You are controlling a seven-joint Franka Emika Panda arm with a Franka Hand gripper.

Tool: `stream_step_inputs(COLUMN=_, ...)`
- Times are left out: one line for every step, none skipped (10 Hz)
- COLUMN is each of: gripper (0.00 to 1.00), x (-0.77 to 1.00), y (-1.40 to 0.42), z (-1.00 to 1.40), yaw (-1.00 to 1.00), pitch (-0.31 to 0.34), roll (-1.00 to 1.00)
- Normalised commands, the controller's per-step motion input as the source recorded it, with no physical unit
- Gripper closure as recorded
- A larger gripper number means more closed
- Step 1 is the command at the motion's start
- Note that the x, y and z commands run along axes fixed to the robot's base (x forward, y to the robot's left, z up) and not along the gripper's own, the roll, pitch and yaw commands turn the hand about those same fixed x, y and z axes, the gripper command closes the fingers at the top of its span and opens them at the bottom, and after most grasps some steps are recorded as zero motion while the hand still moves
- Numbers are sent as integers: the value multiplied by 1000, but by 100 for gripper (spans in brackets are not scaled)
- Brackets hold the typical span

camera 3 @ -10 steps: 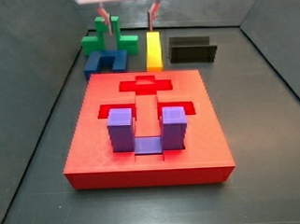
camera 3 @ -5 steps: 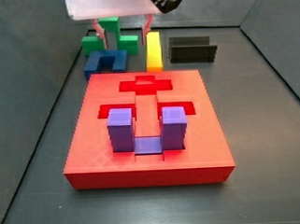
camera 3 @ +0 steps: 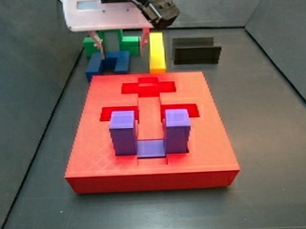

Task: Pick up the blue object. Move up. Place the blue object on the fixture. Regrasp the blue object. Move to above the board. Insert the blue object.
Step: Pick up the blue object.

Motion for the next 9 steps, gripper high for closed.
stream_step_inputs(gripper=0, x=-91, y=0, z=-237, yaw=-91, pitch=0, roll=129)
stream_step_inputs(gripper=0, x=-86, y=0, z=-211, yaw=-83, pitch=0, roll=110)
stream_step_inputs(gripper=0, x=-60, y=0, z=-194, yaw=-63, pitch=0, roll=89)
stream_step_inputs(gripper=0, x=-66, y=0, z=-214, yaw=-54, pitch=0, roll=100)
stream_step_inputs(gripper=0, x=-80, y=0, z=-214, yaw=-54, pitch=0, roll=93)
stream_step_inputs(gripper=0, x=-74, y=0, z=-214, yaw=-51, pitch=0, roll=96)
stream_step_inputs(gripper=0, x=-66, y=0, z=-203, yaw=-37, pitch=0, roll=96)
stream_step_inputs(gripper=0, x=-40, y=0, z=-206, yaw=-9, pitch=0, roll=103)
stream_step_inputs(gripper=0, x=0, y=-17, z=-180, yaw=0, pitch=0, roll=103)
